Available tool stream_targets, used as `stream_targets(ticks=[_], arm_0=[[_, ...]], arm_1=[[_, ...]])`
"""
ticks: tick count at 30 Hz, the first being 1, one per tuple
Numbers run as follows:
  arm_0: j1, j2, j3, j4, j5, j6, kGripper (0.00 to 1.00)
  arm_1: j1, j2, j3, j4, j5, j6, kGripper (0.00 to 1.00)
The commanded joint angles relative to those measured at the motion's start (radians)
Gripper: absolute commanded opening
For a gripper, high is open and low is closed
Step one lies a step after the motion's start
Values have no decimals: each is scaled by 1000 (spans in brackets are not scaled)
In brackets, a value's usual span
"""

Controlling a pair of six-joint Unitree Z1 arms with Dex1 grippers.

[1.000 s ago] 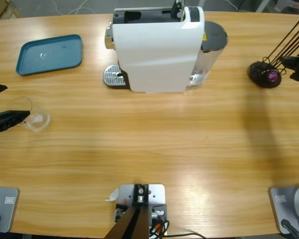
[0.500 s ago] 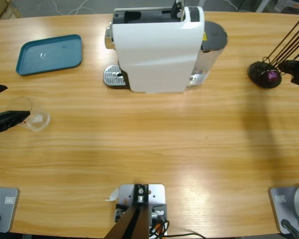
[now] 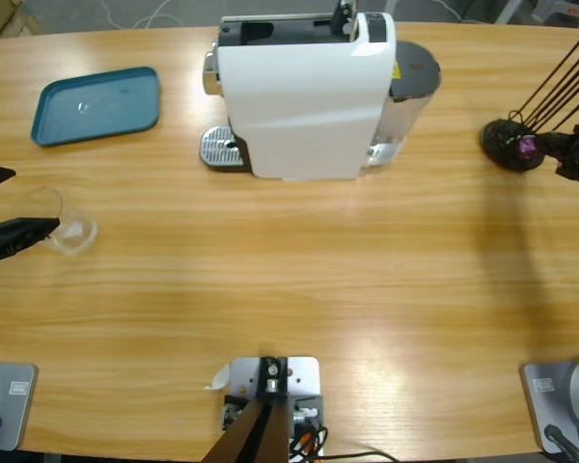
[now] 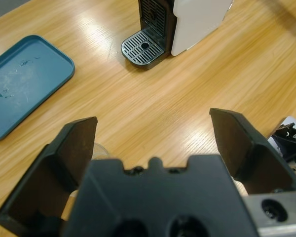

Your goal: Pour coffee

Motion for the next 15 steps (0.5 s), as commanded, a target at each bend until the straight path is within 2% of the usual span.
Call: stream_targets(ticks=[1, 6, 15], arm_0=[[11, -32, 44, 17, -18, -13, 982], [11, -33, 44, 17, -19, -14, 982], [11, -31, 47, 17, -17, -14, 982]], arm_1=[[25, 137, 72, -119, -28, 36, 250], [28, 211, 84, -207, -20, 37, 250], [26, 252, 88, -266, -12, 36, 250]])
